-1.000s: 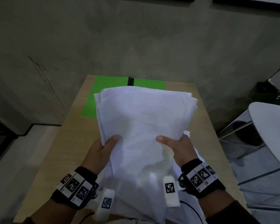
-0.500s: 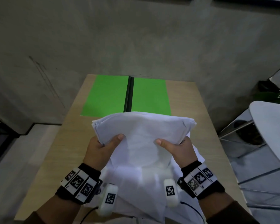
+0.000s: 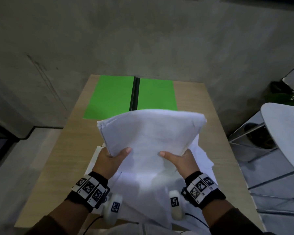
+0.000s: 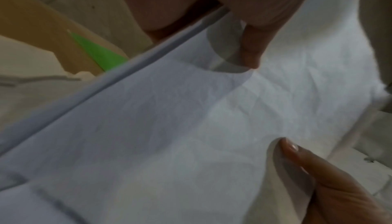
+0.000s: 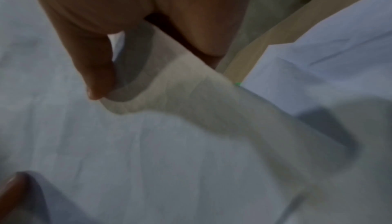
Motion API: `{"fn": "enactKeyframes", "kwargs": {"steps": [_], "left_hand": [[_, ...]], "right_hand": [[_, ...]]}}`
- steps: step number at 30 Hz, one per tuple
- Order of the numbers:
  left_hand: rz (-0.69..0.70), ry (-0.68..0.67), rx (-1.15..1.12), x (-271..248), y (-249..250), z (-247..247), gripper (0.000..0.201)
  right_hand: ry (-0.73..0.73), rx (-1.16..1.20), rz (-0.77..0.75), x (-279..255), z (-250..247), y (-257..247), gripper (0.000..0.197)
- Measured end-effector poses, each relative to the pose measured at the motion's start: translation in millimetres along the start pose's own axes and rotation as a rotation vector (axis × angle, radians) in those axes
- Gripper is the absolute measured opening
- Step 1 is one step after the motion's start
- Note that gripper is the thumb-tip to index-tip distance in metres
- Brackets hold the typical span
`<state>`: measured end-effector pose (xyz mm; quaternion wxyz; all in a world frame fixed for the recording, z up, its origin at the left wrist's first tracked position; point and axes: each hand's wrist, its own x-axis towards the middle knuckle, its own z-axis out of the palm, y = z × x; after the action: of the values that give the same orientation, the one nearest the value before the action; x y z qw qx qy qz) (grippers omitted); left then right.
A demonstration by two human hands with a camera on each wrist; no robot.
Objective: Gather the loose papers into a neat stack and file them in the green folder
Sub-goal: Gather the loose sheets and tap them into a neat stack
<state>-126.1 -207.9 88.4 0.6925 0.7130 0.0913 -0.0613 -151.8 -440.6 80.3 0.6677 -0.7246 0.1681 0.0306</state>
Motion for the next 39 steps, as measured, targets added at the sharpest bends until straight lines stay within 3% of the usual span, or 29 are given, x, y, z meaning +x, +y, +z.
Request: {"fn": "enactKeyframes", "kwargs": {"steps": [3, 6, 7, 10, 12, 15, 17, 20, 23, 27, 30, 32, 34, 37, 39], "left_hand": [[0.014, 0.047, 0.04, 0.3, 9.9, 0.1, 0.022], [0.05, 0.113, 0.085, -1.2, 20.0, -6.8, 0.018], [0.053, 0.139, 0.1, -0.4, 21.6, -12.1, 0.015], [0.039, 0.236, 0.15, 3.9, 19.8, -33.4, 0.019], [0.009, 0.269, 0.189, 3.7, 16.8, -49.6, 0.025], [-0.05, 0.326, 0.215, 2.8, 9.0, -72.8, 0.04], [-0.091, 0.36, 0.231, 0.9, 4.6, -83.9, 0.044], [-0.105, 0.386, 0.194, -4.0, 1.3, -93.1, 0.04], [-0.111, 0.41, 0.146, -8.6, 0.2, -97.5, 0.04], [-0.128, 0.429, 0.118, -17.5, 6.1, -94.9, 0.006], [-0.099, 0.432, 0.113, -21.1, 7.2, -95.5, 0.009], [-0.108, 0.447, 0.101, -18.7, 1.5, -100.9, 0.024], [-0.117, 0.457, 0.076, -16.8, -2.3, -105.9, 0.019], [-0.118, 0.474, 0.084, -15.7, -4.7, -109.9, 0.017], [-0.11, 0.481, 0.078, -16.0, -4.0, -111.8, 0.015]], "right_hand": [[-0.044, -0.067, -0.042, 1.0, -2.3, -13.3, 0.009], [-0.105, -0.254, -0.129, 7.4, -6.7, -12.9, 0.042], [-0.121, -0.325, -0.155, 10.9, -10.3, -10.0, 0.045], [-0.14, -0.466, -0.105, 25.8, -25.7, 5.9, 0.024], [-0.131, -0.706, -0.028, 38.1, -36.7, 19.6, 0.021], [-0.139, -1.036, 0.157, 49.1, -43.7, 37.4, 0.05], [-0.107, -1.068, 0.264, 50.8, -41.5, 46.2, 0.074], [0.051, -1.03, 0.401, 54.3, -31.3, 58.7, 0.105], [0.139, -1.052, 0.531, 53.9, -17.6, 65.5, 0.119], [0.237, -1.097, 0.413, 55.2, -4.3, 72.0, 0.111], [0.345, -0.938, 0.293, 61.8, -9.3, 77.2, 0.092], [0.321, -0.783, 0.277, 67.6, -17.9, 75.9, 0.065], [0.236, -0.797, 0.267, 68.6, -25.8, 65.1, 0.013], [0.125, -0.726, 0.272, 73.9, -34.5, 61.5, 0.024], [0.046, -0.591, 0.335, 75.7, -35.6, 63.9, 0.053]]}}
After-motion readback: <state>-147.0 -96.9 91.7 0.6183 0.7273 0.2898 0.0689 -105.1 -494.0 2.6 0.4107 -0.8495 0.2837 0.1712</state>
